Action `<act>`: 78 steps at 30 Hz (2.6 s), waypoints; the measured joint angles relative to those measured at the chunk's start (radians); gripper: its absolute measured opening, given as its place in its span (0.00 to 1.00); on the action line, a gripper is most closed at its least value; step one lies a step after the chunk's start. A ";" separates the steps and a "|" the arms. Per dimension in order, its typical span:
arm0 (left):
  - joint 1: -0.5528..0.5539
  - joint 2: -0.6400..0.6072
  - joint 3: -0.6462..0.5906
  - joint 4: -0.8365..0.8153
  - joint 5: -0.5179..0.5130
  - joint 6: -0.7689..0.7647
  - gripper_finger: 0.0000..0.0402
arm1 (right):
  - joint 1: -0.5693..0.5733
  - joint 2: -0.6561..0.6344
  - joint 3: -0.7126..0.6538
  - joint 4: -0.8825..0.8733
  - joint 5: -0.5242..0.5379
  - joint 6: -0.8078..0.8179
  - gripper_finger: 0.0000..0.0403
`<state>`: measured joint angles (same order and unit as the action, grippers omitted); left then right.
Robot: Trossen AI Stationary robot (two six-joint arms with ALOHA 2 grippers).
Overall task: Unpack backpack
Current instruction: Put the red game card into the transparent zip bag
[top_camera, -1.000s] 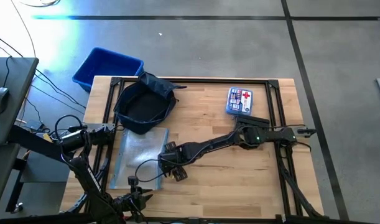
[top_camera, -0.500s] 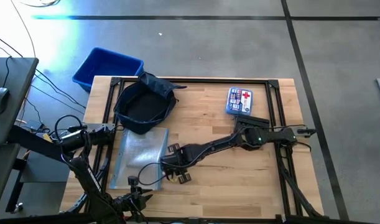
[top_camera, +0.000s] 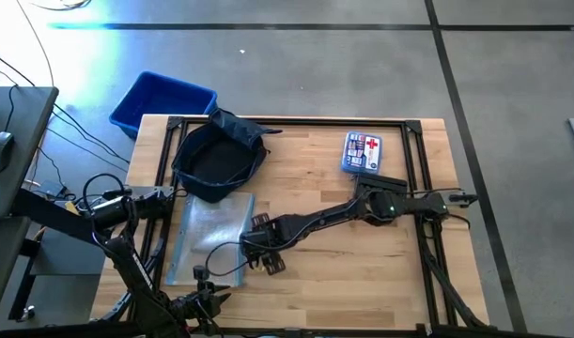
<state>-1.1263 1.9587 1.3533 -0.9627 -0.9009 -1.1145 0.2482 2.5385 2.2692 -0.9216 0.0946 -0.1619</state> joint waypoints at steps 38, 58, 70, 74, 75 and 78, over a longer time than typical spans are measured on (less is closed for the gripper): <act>0.000 0.000 0.000 0.000 0.000 -0.001 0.18 | 0.037 -0.004 0.050 -0.007 -0.005 0.042 0.90; 0.000 0.007 0.000 0.000 0.001 0.000 0.18 | 0.002 -0.009 -0.171 0.151 -0.061 0.158 0.74; -0.003 0.002 0.007 -0.040 0.004 -0.040 0.18 | 0.028 -0.008 -0.012 -0.170 0.010 0.192 0.69; -0.028 -0.016 0.054 -0.193 0.008 -0.207 0.18 | 0.035 -0.009 0.083 -0.232 0.011 0.226 0.69; -0.038 -0.021 0.063 -0.238 0.003 -0.259 0.18 | 0.035 -0.015 0.084 -0.210 0.010 0.241 0.69; -0.067 -0.030 0.083 -0.332 -0.013 -0.382 0.18 | 0.035 -0.034 0.055 -0.127 -0.010 0.312 0.69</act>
<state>-1.1935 1.9285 1.4358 -1.2945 -0.9137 -1.4964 0.2836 2.5042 2.3241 -1.0481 0.0845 0.1502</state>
